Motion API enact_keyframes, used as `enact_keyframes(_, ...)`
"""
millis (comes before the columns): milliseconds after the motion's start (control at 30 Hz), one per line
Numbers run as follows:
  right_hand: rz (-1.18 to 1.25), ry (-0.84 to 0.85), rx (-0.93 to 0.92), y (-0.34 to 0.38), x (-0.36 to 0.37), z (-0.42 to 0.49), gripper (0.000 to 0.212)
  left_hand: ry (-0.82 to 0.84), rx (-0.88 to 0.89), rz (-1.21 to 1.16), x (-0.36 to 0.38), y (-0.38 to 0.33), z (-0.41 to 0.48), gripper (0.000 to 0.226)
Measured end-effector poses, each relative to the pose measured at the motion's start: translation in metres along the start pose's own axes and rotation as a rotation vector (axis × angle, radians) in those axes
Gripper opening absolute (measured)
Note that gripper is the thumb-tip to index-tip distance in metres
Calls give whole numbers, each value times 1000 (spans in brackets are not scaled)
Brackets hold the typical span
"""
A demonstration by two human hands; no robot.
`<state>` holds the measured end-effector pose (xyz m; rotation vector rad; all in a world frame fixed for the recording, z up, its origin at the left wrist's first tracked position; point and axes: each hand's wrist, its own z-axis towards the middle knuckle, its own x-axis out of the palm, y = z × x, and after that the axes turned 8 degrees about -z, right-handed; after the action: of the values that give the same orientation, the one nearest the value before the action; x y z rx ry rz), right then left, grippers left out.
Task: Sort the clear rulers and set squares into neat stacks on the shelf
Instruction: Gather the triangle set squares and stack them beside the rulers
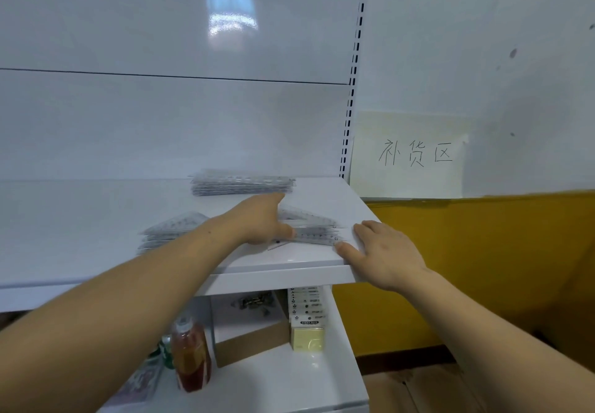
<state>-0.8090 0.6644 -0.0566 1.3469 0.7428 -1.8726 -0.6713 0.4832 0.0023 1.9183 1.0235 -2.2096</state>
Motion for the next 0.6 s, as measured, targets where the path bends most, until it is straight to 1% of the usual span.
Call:
enact_keyframes(67,64,31,32,0,-4,1,51,3,3,-23,0,0,0,85)
enact_keyframes(100,140,62,64,1,-8,3,60,13,-4,-25,0,0,-1,86)
enact_keyframes(167,305,109,100,6,-21,9,87,47,-33,-7,0,0,-1,93)
enact_keyframes(200,347,116,68,11,-26,13,95,65,-51,4,1,-1,-1,95)
enact_keyframes(233,371,129,17,17,-31,19,97,75,-63,15,2,-3,-2,95)
enact_keyframes(333,365,246,-120,33,-34,35,94,48,-55,68,5,-7,-6,83)
enact_keyframes(400,325,338,-147,36,-33,43,86,21,-34,95,6,-7,-8,69)
enact_keyframes(433,304,348,-150,35,-34,46,82,11,-25,102,6,-6,-8,62)
enact_keyframes(500,266,307,-161,33,-36,48,71,-8,-13,107,6,-4,-9,54)
enact_keyframes(600,241,231,-198,29,-34,46,62,-19,-20,117,5,-1,-10,56)
